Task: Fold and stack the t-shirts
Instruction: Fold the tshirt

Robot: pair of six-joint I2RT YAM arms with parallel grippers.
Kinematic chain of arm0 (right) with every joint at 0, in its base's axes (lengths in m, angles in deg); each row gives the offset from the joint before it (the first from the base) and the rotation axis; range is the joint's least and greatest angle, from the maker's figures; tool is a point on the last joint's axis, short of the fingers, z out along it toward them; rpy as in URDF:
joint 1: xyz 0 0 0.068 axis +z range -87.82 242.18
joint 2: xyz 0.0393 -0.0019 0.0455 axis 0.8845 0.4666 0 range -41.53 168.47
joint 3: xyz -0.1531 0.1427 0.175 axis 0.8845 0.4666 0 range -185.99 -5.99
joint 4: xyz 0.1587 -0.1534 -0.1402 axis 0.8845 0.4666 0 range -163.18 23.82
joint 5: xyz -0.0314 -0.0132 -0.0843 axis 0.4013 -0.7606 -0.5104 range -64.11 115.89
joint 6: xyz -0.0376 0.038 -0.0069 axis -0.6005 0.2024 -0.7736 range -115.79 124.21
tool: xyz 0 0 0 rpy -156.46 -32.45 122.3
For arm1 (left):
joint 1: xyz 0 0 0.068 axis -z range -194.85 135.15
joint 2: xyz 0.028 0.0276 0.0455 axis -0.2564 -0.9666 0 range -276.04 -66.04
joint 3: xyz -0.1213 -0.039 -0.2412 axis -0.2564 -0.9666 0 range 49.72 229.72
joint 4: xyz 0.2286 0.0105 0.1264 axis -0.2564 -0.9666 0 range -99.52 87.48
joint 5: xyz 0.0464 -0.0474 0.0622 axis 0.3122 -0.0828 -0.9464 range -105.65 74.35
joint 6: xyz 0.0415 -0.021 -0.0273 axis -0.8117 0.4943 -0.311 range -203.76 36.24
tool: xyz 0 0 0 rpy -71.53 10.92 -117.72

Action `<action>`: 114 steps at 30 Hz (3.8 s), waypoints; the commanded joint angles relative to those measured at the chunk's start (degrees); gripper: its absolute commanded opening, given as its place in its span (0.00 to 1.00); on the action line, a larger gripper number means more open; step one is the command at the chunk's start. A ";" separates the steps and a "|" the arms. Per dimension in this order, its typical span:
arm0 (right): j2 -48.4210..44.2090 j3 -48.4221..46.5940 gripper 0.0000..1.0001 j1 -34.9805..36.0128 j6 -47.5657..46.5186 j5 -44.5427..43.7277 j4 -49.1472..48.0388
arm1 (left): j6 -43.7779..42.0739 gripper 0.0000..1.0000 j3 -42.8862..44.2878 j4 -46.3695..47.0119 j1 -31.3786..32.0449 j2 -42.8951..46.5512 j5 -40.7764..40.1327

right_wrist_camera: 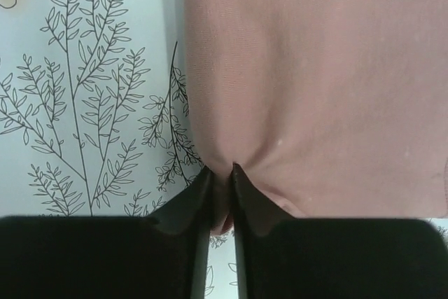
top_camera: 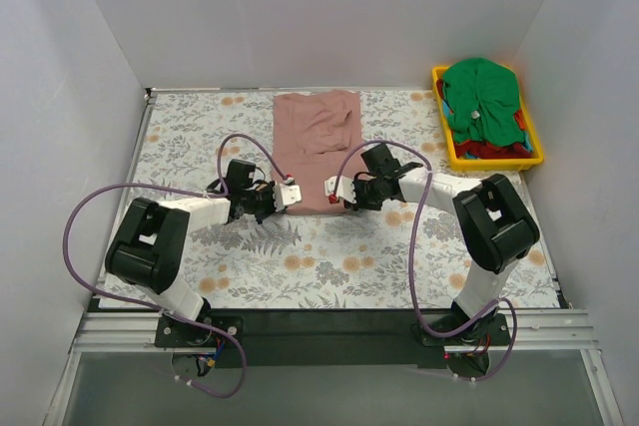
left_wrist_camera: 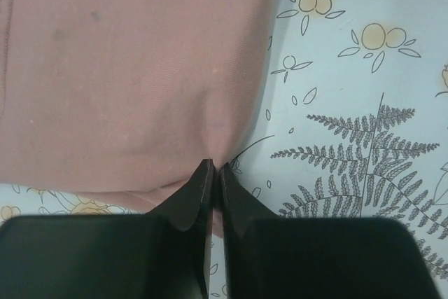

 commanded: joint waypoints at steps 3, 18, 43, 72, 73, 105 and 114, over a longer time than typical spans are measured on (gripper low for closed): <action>-3.33 -2.99 0.10 0.18 1.76 -2.08 3.01 | 0.92 0.00 3.80 -7.31 -0.06 4.54 1.35; -21.79 -7.15 0.01 3.24 4.67 3.36 28.40 | -4.15 0.00 9.00 -36.03 -1.12 22.47 10.14; -11.45 -16.87 0.01 -6.75 -8.59 14.26 42.39 | -6.10 0.00 31.82 -48.74 -4.89 2.91 20.16; -3.24 -4.15 0.35 -6.06 5.71 23.92 35.00 | -0.13 0.13 7.95 -39.07 -0.94 7.35 13.75; -5.78 -3.80 0.45 -6.14 6.94 24.80 35.18 | 0.05 0.20 7.94 -39.24 -0.94 8.32 13.66; 19.41 -14.78 0.12 -4.04 57.93 42.83 2.84 | 10.86 0.18 13.74 -14.54 19.18 -4.85 10.50; 22.93 -14.08 0.10 -3.51 57.93 42.13 1.17 | 10.86 0.36 11.28 -11.47 20.33 -2.92 6.37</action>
